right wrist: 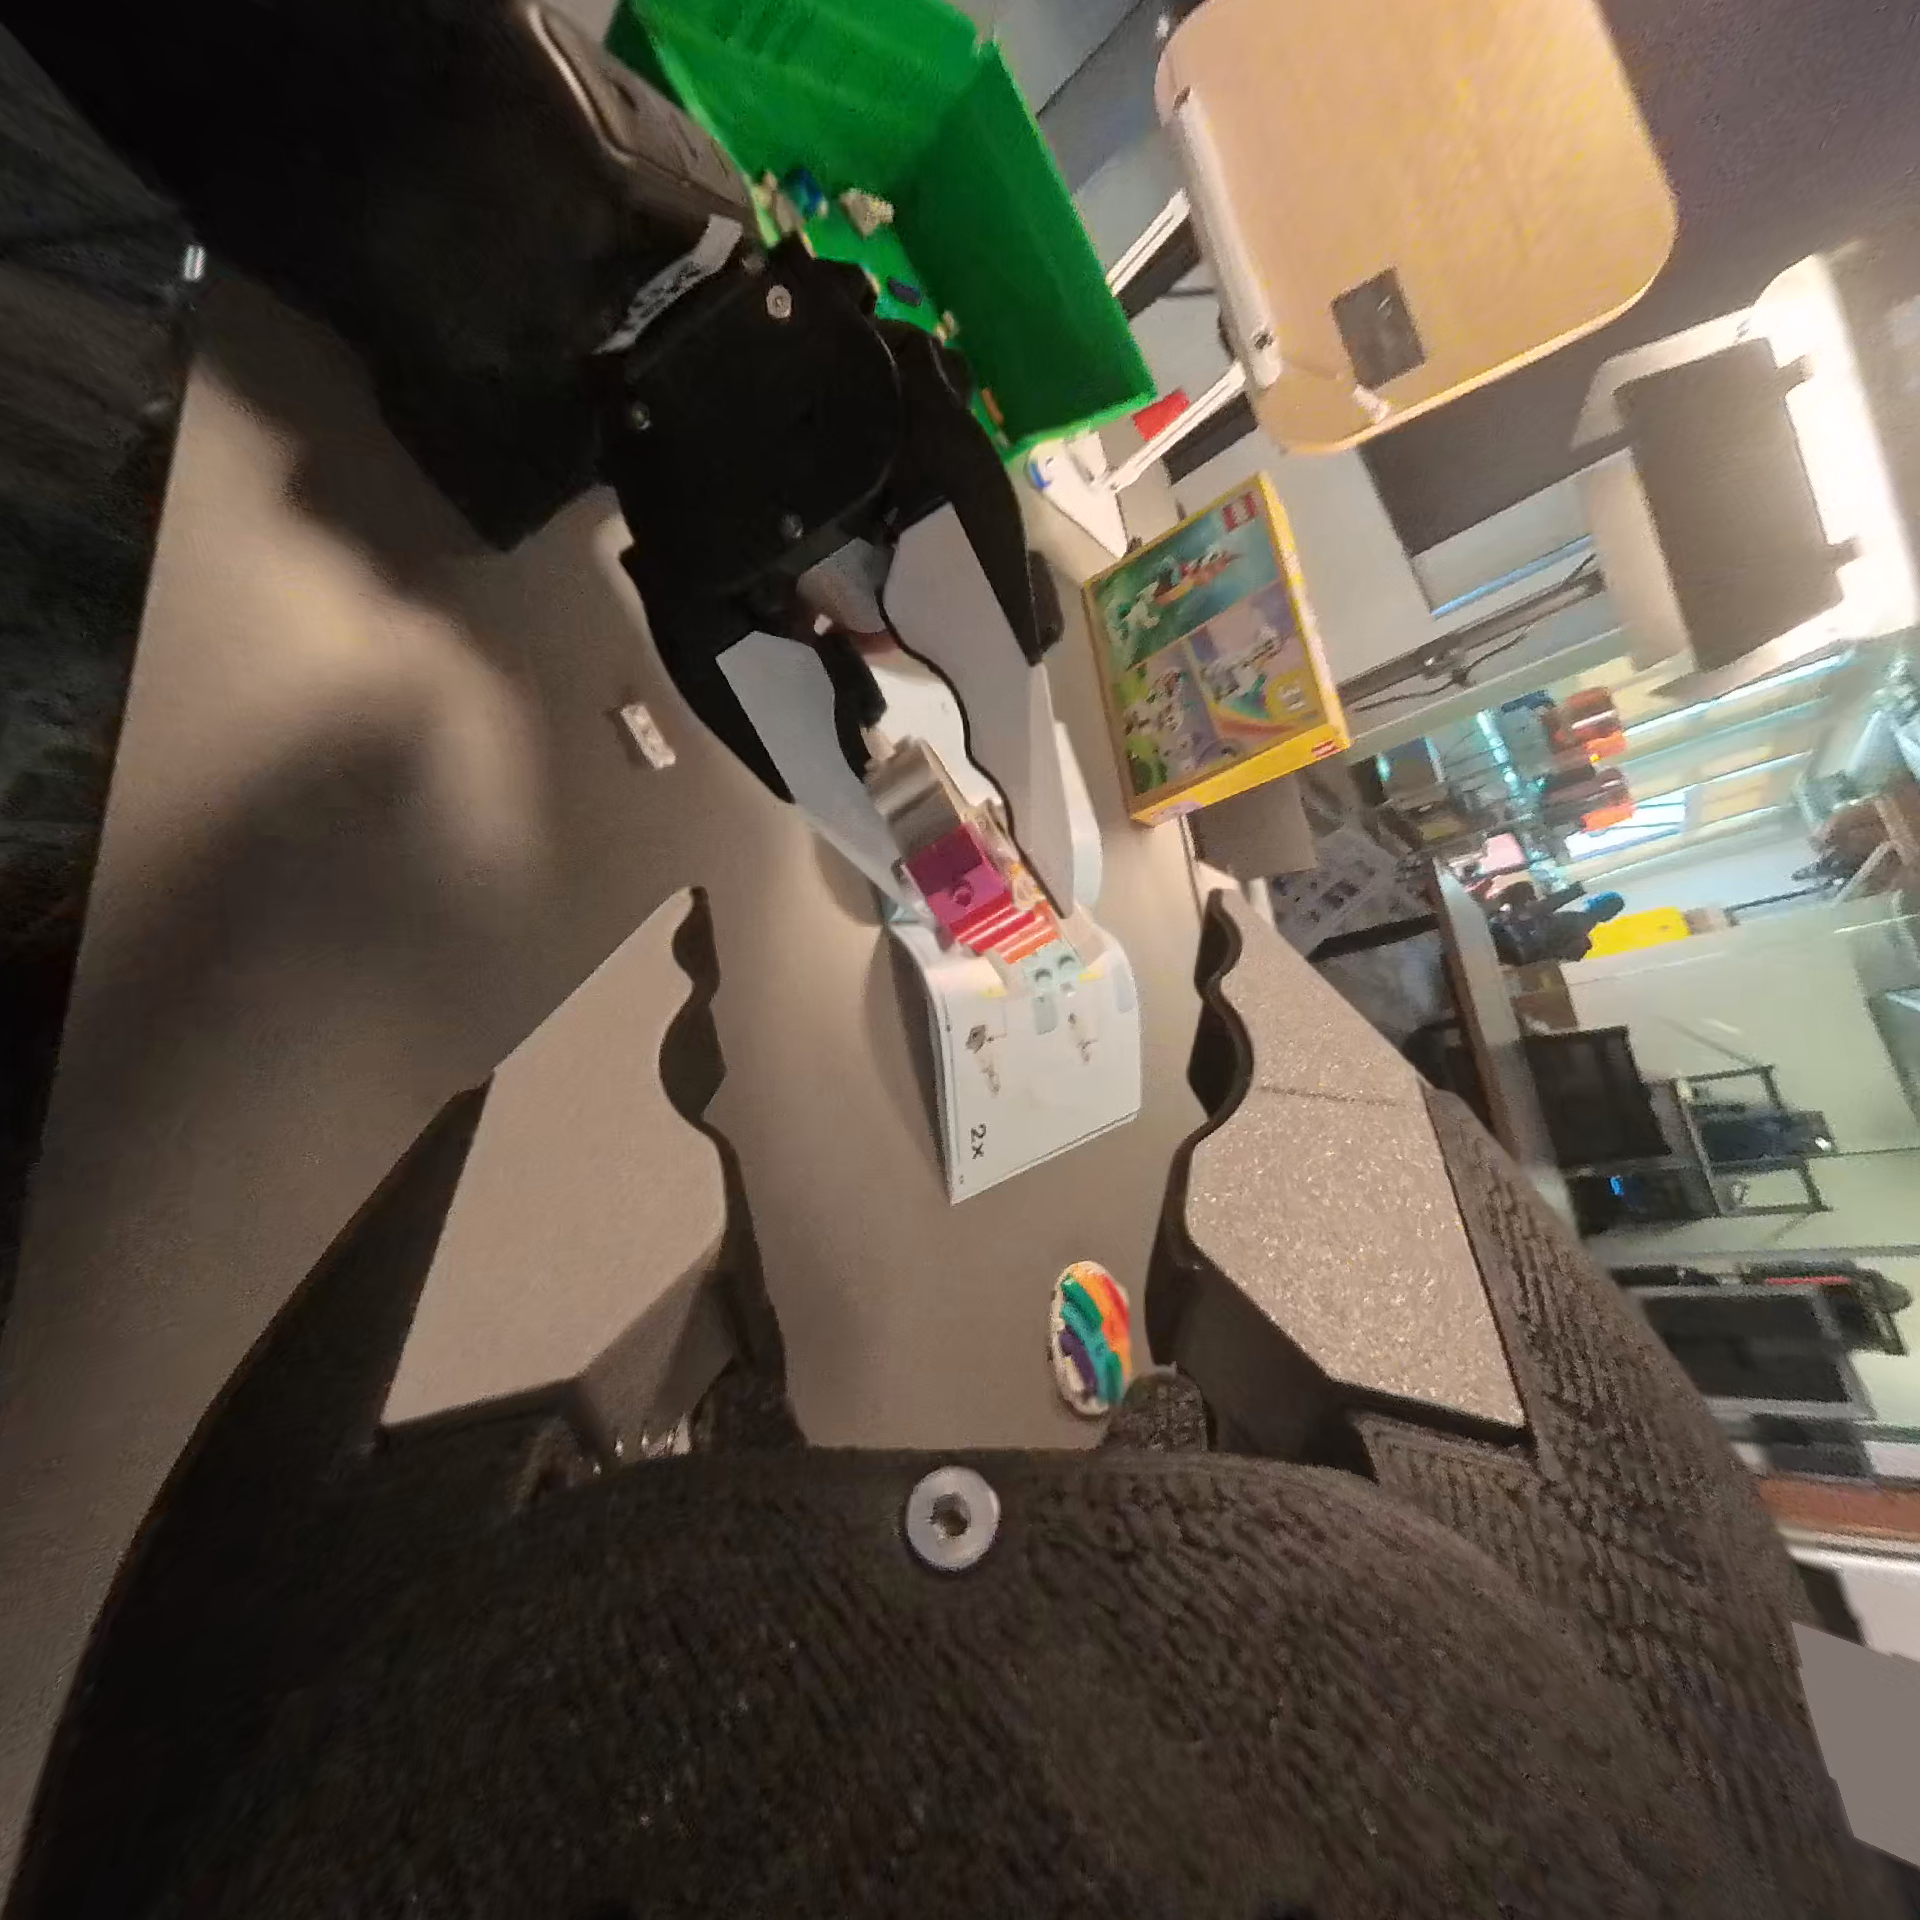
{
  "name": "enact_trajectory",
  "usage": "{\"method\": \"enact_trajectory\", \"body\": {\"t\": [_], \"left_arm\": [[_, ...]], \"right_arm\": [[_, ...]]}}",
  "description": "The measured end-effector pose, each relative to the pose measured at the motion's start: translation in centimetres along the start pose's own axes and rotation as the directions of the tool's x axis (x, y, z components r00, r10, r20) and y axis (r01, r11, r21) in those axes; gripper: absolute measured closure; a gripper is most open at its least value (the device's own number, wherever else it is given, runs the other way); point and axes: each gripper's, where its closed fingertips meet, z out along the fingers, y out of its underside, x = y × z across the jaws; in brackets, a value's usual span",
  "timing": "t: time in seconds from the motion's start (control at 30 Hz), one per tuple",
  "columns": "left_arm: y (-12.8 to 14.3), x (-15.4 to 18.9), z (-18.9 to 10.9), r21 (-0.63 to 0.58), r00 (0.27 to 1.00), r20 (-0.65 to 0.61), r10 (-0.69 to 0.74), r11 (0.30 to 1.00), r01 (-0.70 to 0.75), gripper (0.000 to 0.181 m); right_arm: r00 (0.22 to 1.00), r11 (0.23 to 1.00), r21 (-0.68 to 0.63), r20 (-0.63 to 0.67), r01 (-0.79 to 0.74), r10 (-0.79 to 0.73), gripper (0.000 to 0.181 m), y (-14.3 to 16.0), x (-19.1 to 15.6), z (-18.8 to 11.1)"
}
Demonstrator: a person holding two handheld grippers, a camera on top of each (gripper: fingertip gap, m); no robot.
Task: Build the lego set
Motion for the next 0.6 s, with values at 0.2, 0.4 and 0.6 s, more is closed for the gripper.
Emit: {"method": "enact_trajectory", "body": {"t": [0.2,0.4,0.6], "left_arm": [[-5.6,-3.9,-3.1,0.242,0.997,-0.074,-0.015,0.970,0.033,0.157],[-11.9,-9.3,-7.8,0.484,0.984,-0.165,-0.065,0.864,0.138,0.157],[-16.7,-14.1,-12.0,0.688,0.956,-0.284,-0.077,0.677,0.259,0.158]], "right_arm": [[0.996,0.984,0.159,-0.044,0.087,-0.081,0.091,-5.6,2.2,-2.9],[0.986,0.917,0.367,-0.005,0.156,-0.165,0.104,-13.3,2.7,-6.2],[0.981,0.809,0.563,-0.012,0.168,-0.195,0.115,-20.3,4.5,-8.8]]}}
